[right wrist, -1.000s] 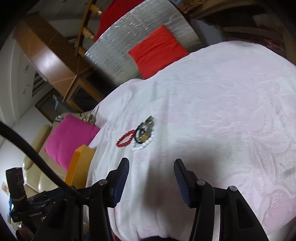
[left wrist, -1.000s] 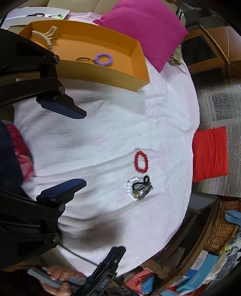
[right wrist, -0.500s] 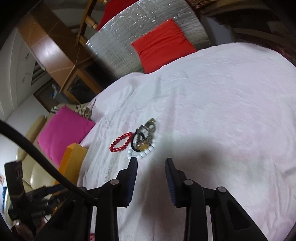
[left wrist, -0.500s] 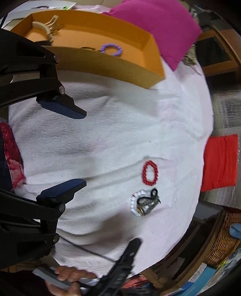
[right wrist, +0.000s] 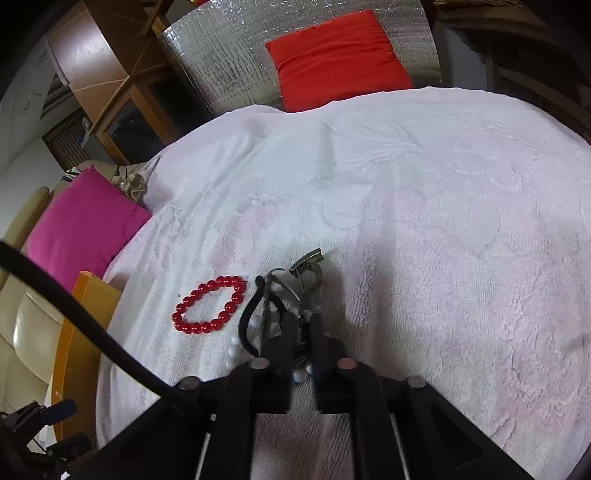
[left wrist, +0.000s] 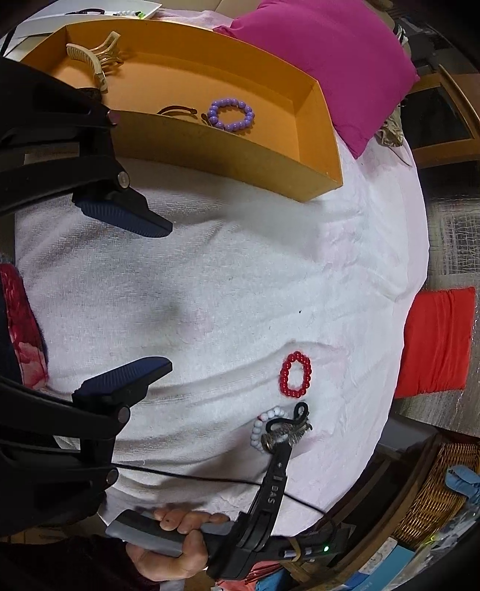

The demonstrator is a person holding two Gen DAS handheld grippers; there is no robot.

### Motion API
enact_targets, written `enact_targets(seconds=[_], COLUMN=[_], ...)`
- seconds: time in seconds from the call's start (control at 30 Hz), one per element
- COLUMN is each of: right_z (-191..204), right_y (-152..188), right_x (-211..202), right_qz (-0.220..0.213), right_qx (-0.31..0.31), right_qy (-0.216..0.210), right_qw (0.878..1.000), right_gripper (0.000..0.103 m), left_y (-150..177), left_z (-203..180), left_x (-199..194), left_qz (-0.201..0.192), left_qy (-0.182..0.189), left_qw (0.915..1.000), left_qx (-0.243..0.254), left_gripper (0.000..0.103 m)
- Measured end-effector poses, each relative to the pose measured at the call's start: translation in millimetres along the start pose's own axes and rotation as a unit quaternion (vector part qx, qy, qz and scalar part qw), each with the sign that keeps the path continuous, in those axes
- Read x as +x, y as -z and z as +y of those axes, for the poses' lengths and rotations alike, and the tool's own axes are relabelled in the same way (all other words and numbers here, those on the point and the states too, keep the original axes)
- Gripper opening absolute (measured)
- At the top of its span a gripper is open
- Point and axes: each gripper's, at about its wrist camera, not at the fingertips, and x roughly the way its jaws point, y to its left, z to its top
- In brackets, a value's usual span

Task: Organize jewelry
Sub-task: 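Reach the right tool to the silver watch and grasp its strap, then grasp the black cord with the left tool while the right tool lifts the watch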

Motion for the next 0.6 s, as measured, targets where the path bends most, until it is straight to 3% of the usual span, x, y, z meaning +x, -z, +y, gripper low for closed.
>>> enact_targets(seconds=[0.23,0.33,0.6], right_z=[-39.8,-60.7,-117.6], right_y=[13.1,21.1,49.8], right_x=[-40.1,-63.5,-99.6], right_qz=[-0.039,-0.055,-0.067], right_qx=[0.052,0.079,0.124], right_qy=[0.004,-0.028,-0.012], right_qw=[0.998,0.995,0.990], right_gripper=[0.003,0.003,0.003], left_y=[-4.4,-9.2,-34.2], left_z=[-5.4,-17.8,-67.5], left_x=[-5.2,-4.8,7.4], left_qz=[-0.007,-0.009,-0.026], left_qy=[-0.001,0.000,0.025], left_qw=[0.9999,0.9997,0.9964], left_qx=[0.009,0.024,0.077], left_gripper=[0.068,0.068,0.068])
